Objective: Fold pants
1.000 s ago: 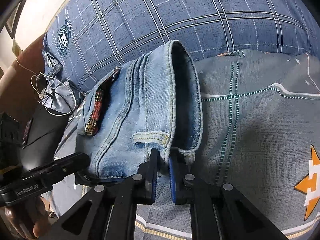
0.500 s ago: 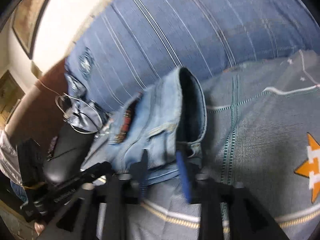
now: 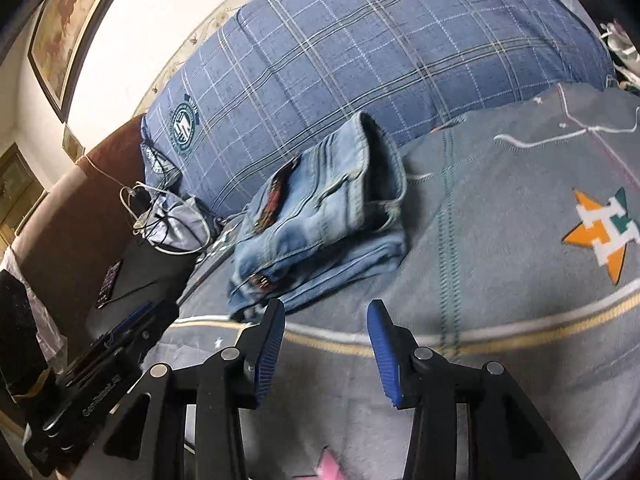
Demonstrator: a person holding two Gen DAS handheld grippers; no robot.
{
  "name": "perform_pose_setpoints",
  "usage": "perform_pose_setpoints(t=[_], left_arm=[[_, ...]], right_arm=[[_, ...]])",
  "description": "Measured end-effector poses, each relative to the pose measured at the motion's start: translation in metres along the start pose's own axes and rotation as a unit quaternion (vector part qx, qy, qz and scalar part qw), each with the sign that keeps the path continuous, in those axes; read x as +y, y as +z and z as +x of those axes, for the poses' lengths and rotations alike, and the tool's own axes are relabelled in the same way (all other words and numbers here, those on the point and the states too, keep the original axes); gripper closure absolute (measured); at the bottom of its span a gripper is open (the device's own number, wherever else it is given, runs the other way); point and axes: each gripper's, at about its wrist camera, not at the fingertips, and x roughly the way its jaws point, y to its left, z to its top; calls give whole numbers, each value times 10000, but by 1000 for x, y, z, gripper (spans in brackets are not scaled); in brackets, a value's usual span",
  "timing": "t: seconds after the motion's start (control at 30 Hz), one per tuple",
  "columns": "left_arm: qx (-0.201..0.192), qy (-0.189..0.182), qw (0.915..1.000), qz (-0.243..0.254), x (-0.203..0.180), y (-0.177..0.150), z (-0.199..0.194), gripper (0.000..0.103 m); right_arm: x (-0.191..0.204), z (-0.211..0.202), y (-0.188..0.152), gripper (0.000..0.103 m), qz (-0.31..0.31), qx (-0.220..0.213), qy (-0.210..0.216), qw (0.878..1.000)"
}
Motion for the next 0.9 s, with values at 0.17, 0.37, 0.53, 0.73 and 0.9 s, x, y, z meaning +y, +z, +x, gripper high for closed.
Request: perform_pose_setpoints(t=[0.17, 0.37, 0.53, 0.73, 0.9], left_arm=[[130, -134, 9993, -332, 14, 4, -3, 63], [184, -81, 9988, -438, 19, 9, -4, 63], [164, 149, 9991, -359, 23, 10, -1, 63], [47, 526, 9984, -188, 20, 8, 2, 63], [218, 735, 9970, -69, 15, 12, 9, 63]], right_arm=[[20, -2, 7, 62, -34, 109, -146, 9998], [45, -8, 48, 62, -301, -271, -402, 9984], [64, -12, 76, 62, -636, -762, -766, 9921], [56, -3, 55, 61, -860, -978, -281, 9911], [42, 5, 41, 59, -819, -632, -145, 9945]])
